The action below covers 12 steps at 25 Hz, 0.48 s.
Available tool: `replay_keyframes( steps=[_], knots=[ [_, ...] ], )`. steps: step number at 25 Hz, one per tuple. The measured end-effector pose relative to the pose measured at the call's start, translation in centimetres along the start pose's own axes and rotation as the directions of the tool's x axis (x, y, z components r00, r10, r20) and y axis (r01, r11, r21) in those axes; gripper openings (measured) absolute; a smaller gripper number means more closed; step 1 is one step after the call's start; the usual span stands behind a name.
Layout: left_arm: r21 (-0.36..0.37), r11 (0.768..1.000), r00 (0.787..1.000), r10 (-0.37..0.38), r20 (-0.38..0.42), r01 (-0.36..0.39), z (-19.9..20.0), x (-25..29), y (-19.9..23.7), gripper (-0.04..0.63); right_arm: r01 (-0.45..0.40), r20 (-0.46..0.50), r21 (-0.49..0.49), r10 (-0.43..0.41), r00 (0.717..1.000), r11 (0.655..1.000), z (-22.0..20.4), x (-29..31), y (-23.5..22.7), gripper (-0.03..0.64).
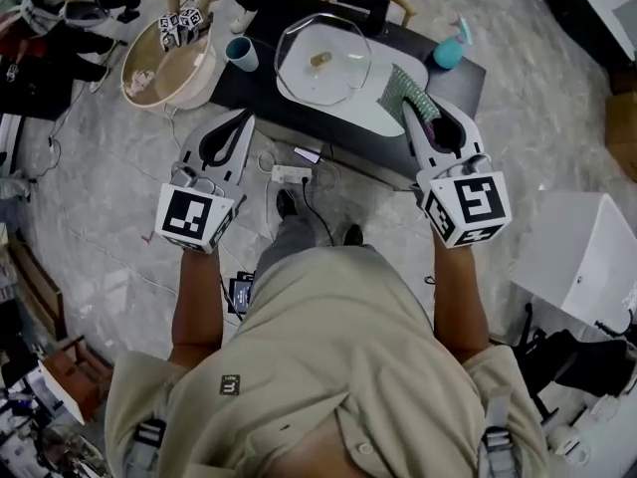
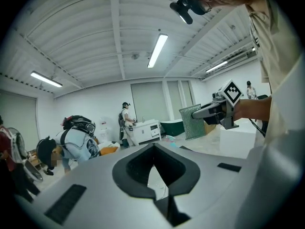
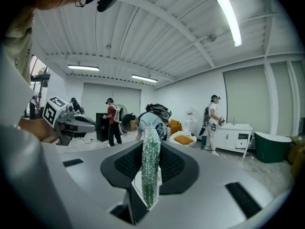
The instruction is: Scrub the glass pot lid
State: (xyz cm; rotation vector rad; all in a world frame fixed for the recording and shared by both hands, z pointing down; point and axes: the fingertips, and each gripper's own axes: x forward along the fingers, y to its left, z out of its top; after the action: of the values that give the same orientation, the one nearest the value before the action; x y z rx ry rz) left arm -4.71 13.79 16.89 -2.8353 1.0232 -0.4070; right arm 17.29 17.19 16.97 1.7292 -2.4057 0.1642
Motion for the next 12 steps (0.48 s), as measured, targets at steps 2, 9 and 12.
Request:
replay_keyframes(
  steps=[2,9,12],
  knots=[
    [-0.006,0.999,0.999,-0.041,0.011,0.041,0.4,1.3,1.5,0.015,0.048,-0.013,0.01,-0.048,0.999,0.999,0.2,0.7,0.0,0.086],
    [0.025,0.987,0.986,-0.161,0.037,0.16,-0.2,4.5,8.1,0.015,0.138,-0.038,0.015,-0.137,0.99,0.99,1.3,6.0,1.8,0.086],
    [0.009,0.981,0.98,-0.192,0.045,0.191,-0.6,5.4,10.1,0.015,0.166,-0.047,0.012,-0.165,0.985,0.986,1.8,7.7,2.3,0.086]
  ],
)
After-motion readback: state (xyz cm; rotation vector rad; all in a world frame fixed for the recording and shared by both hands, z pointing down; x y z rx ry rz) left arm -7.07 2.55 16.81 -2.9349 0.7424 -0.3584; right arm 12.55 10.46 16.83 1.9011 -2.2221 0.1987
